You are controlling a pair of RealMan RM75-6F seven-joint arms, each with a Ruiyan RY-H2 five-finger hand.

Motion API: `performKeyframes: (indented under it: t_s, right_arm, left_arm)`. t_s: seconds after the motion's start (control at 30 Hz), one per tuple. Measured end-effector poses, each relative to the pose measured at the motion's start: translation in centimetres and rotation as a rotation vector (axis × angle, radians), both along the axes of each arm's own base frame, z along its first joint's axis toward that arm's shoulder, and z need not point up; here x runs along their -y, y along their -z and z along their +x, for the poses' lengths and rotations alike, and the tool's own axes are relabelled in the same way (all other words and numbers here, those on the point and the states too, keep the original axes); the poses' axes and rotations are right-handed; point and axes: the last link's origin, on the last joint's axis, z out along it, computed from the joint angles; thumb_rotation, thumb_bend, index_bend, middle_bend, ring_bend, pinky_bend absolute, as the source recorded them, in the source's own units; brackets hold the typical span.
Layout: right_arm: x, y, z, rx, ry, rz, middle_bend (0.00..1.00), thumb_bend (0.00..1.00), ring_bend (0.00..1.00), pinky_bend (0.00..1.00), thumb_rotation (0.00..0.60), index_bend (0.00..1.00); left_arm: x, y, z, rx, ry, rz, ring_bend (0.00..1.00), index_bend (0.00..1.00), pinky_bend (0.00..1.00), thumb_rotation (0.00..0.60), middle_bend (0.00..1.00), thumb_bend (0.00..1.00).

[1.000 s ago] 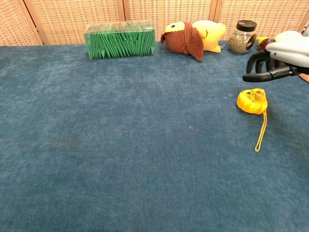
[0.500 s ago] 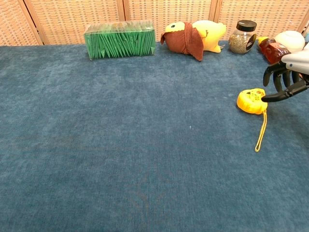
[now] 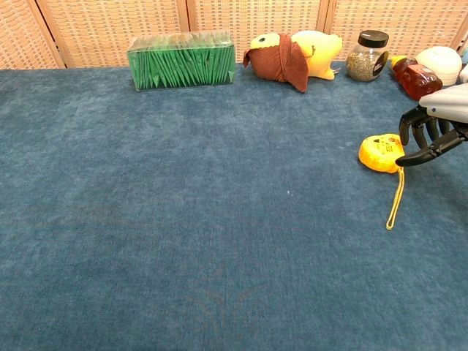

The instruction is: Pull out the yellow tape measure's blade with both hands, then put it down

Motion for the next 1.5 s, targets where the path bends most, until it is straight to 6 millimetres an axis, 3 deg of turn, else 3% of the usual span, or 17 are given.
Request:
performKeyframes:
  t_s: [0.57,1.0,1.5]
  right_arm:
    - [1.9,0.4,0.5,-0.014,-0.008,0.007,0.5,0.09,0.46,0.38,0.174,0.39]
    - [1.0,-0.6,-1.0,-0.045,0.014,-0.008,0.51,0.09,0.44,0.36,0.172,0.39]
    - [2.0,0.3,-0.1,-0.046,-0.001,-0.01,0.5,0.09,0.44,0.36,0.172,0.39]
  left_arm:
    - [0.2,-0.1,-0.3,-0.007,-0.016,0.002,0.3,0.54,0.33,0.59,0.38,0.19]
    - [-0.2,0.2,0.2,-0.005,0.001,-0.003,0.3,0.54,0.33,0.583,0.38,0.19]
    - [0.4,-0.3,-0.3,-0.007,-0.018,0.009,0.3,0.54,0.33,0.59,0.38,0.19]
